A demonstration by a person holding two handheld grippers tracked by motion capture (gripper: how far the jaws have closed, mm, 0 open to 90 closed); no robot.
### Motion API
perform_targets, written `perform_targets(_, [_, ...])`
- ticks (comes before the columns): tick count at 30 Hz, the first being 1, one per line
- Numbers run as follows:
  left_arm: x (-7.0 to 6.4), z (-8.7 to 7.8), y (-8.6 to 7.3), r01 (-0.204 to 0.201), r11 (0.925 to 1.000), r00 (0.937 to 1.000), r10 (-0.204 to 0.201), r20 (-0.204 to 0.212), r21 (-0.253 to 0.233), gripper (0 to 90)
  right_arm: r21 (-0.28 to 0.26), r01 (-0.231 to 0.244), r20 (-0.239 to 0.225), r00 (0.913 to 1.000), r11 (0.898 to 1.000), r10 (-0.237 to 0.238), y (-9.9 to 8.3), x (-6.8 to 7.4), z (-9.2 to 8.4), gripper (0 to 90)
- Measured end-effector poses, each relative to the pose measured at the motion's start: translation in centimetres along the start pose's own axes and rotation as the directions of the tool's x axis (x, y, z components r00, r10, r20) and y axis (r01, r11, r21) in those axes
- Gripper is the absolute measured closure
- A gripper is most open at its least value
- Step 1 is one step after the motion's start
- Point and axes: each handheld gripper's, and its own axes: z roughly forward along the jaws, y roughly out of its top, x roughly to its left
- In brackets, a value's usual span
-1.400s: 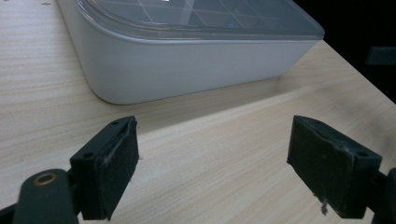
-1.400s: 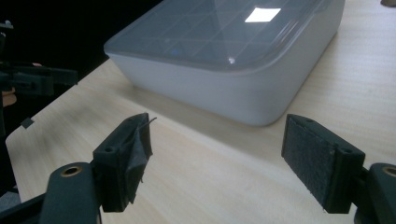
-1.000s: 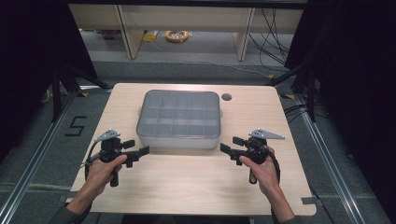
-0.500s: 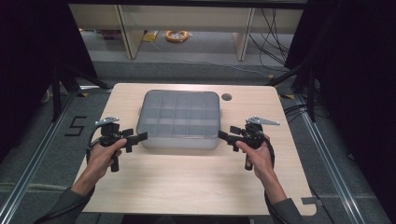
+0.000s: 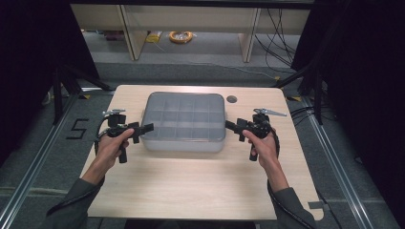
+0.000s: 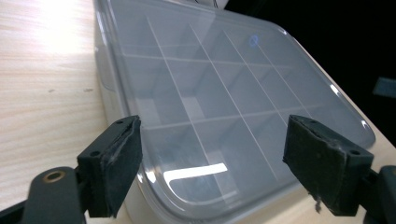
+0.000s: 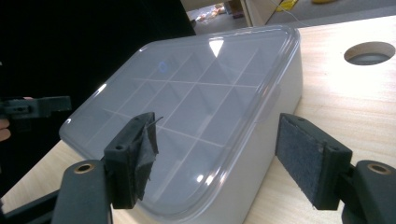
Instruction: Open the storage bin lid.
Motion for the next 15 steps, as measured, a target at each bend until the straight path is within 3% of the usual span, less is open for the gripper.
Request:
perform_targets(1, [0.1, 0.0, 0.2, -0.004, 1.0, 1.0, 0.004, -0.002, -0.002, 19.0, -0.01, 0.046, -0.001, 0.999, 0.999, -0.046, 0.1, -0.5, 0.2, 30.4])
perform_targets(5, [0.4, 0.4, 0.6, -0.004, 1.0, 1.0, 0.004, -0.008, 0.008, 18.9, -0.01, 0.024, -0.004, 0.9997, 1.0, -0.024, 0.3, -0.9, 0.7, 30.4])
perform_targets(6, [0.7, 0.8, 0.8, 0.003, 1.0, 0.9999, -0.003, -0.016, 0.003, 19.0, 0.005, -0.017, -0.006, 0.9998, 1.0, 0.017, 0.4, -0.7, 1.1, 30.4])
perform_targets(7, [0.8, 0.9, 0.9, 0.005, 1.0, 0.9997, -0.005, -0.023, 0.004, 19.1, -0.005, 0.034, -0.004, 0.9994, 0.999, -0.034, 0.5, -1.2, 1.3, 30.5])
perform_targets(11, [1.3, 1.3, 0.7, 0.016, 0.9998, 0.9997, -0.016, -0.021, 0.01, 20.0, 0.008, 0.024, -0.003, 0.9997, 1.0, -0.024, 0.6, -1.2, 1.9, 30.4])
perform_targets(12, [1.4, 1.3, 0.7, 0.016, 0.9998, 0.9996, -0.016, -0.022, 0.012, 20.0, 0.021, -0.014, -0.003, 0.9999, 1.0, 0.014, 0.6, -0.9, 1.9, 30.4])
perform_targets(15, [1.7, 1.4, 0.9, 0.018, 0.9997, 0.9995, -0.017, -0.025, 0.018, 19.9, 0.006, 0.029, 0.011, 0.9995, 1.0, -0.029, 0.8, -1.3, 2.1, 30.4])
